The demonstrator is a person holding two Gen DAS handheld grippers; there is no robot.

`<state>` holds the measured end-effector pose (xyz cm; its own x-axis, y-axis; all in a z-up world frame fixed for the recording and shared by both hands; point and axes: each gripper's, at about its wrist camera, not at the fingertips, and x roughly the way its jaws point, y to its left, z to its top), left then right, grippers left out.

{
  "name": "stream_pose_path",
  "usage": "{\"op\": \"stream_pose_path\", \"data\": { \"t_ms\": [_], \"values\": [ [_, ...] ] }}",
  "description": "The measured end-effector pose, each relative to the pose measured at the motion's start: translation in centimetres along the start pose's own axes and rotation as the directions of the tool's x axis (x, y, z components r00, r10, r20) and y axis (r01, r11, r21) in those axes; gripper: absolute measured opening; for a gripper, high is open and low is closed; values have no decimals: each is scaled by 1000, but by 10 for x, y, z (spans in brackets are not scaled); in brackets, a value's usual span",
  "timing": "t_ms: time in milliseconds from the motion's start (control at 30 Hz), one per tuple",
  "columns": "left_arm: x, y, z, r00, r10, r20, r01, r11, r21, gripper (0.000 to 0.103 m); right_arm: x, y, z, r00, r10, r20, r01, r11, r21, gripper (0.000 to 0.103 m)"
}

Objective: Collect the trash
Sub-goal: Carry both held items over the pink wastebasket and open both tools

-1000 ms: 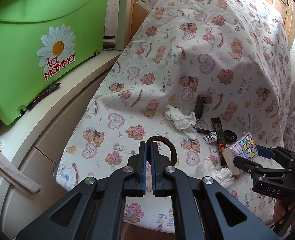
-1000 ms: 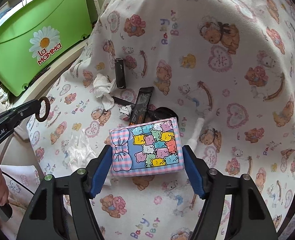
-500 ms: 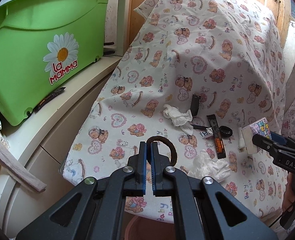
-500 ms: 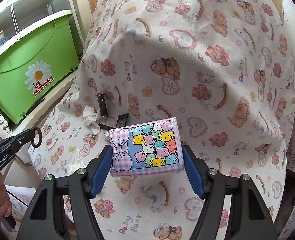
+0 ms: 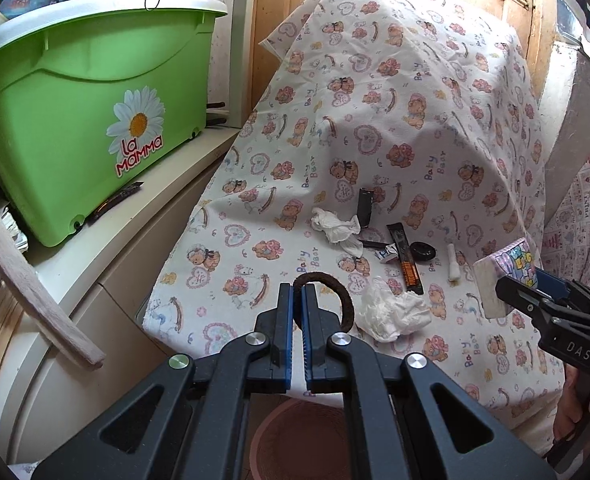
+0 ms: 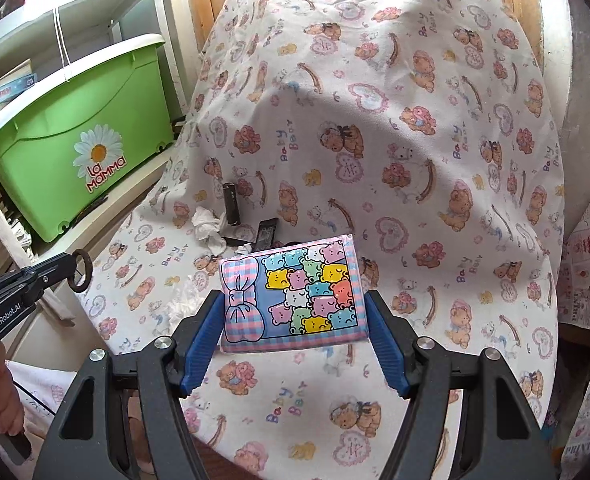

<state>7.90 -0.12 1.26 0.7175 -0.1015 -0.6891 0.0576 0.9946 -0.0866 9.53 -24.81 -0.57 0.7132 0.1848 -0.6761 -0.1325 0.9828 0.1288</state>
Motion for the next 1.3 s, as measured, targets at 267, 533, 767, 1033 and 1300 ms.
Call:
{"op": "stream_pose_path", "data": {
  "t_ms": [267, 533, 767, 1033, 1300],
  "values": [
    [-38, 2, -21, 998, -19, -52, 17, 999, -44, 3, -54, 35, -37, 995, 82, 54, -82, 997, -4, 72],
    [-32, -3, -59, 992, -26, -126, 24, 999, -21, 3, -74, 67, -79, 987, 160, 5, -160, 987, -20, 72],
    [1, 0, -80, 960, -59, -275, 51, 998, -37, 3, -48, 78, -98, 979, 166, -114, -172, 984, -38, 72],
    [27, 8, -96, 913, -81, -400, 56, 996, -74, 4, -13, 87, -119, 947, 185, -262, -203, 978, -45, 72],
    [87, 12, -132, 806, -87, -586, 14, 992, -128, 4, 41, 94, -152, 895, 124, -428, -156, 987, -41, 72]
  ]
}}
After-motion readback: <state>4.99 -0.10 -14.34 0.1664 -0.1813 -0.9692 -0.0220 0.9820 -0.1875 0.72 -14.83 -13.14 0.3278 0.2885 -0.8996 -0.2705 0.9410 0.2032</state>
